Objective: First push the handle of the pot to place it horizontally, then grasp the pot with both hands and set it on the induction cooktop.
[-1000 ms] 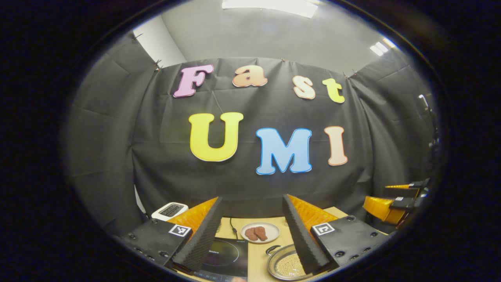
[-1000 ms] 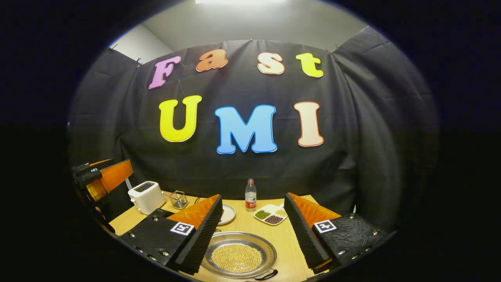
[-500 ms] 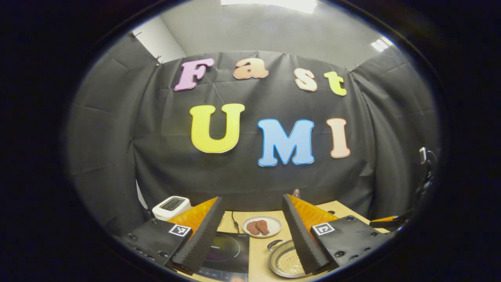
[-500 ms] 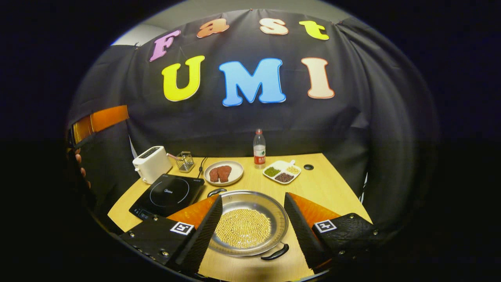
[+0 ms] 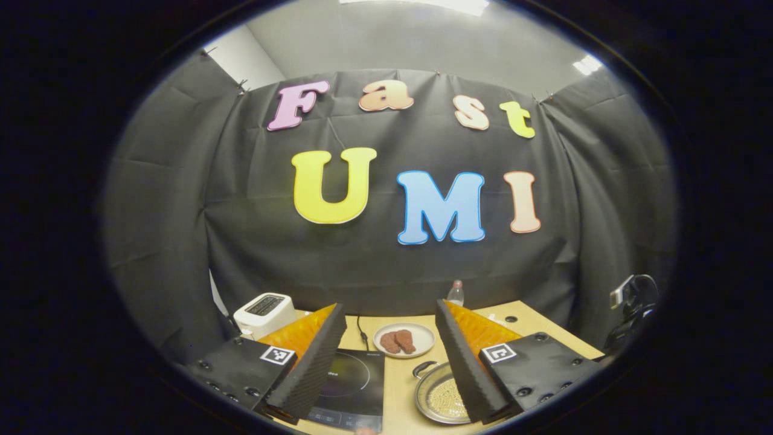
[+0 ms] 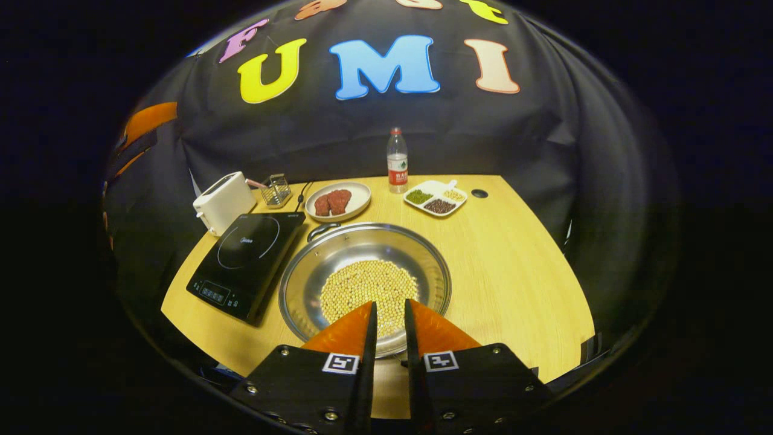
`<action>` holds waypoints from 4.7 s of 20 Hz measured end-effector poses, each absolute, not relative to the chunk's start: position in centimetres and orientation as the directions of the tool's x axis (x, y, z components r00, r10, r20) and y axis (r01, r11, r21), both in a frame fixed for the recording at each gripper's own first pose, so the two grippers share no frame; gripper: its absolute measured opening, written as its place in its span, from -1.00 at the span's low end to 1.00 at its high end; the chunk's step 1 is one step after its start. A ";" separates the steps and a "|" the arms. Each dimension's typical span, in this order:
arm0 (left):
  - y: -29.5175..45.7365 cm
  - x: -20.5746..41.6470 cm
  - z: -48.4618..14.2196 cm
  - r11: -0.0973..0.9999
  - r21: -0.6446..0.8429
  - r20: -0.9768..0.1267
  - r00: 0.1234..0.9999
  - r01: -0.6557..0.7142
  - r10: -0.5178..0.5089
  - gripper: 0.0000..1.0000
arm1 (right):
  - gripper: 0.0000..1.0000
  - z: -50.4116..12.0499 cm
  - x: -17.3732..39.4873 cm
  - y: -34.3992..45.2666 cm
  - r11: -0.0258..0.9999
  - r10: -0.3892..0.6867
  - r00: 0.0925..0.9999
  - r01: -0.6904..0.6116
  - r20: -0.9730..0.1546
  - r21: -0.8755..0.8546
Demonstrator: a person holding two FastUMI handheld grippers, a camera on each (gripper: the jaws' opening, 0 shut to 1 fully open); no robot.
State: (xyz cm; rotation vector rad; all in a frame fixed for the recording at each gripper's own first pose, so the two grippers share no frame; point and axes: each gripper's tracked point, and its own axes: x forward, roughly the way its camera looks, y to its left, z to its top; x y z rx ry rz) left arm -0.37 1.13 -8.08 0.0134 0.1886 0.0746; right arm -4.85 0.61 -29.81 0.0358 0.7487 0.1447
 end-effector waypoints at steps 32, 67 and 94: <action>1.1 -0.2 -9.9 0.995 0.033 -0.240 0.965 -0.097 0.102 0.96 | -0.99 -39.1 -7.0 -3.9 0.992 0.117 0.398 0.004 -0.910 0.129; -0.3 3.0 -13.7 0.991 0.004 -0.303 0.944 -0.134 0.129 0.95 | -0.94 -36.9 2.0 -11.9 0.984 -0.028 0.457 0.167 -0.889 0.055; -6.3 2.8 -27.9 0.996 -0.083 -0.451 0.891 0.014 -0.050 0.95 | 0.99 -30.2 3.5 -11.8 0.994 -0.043 0.809 0.096 -0.586 0.059</action>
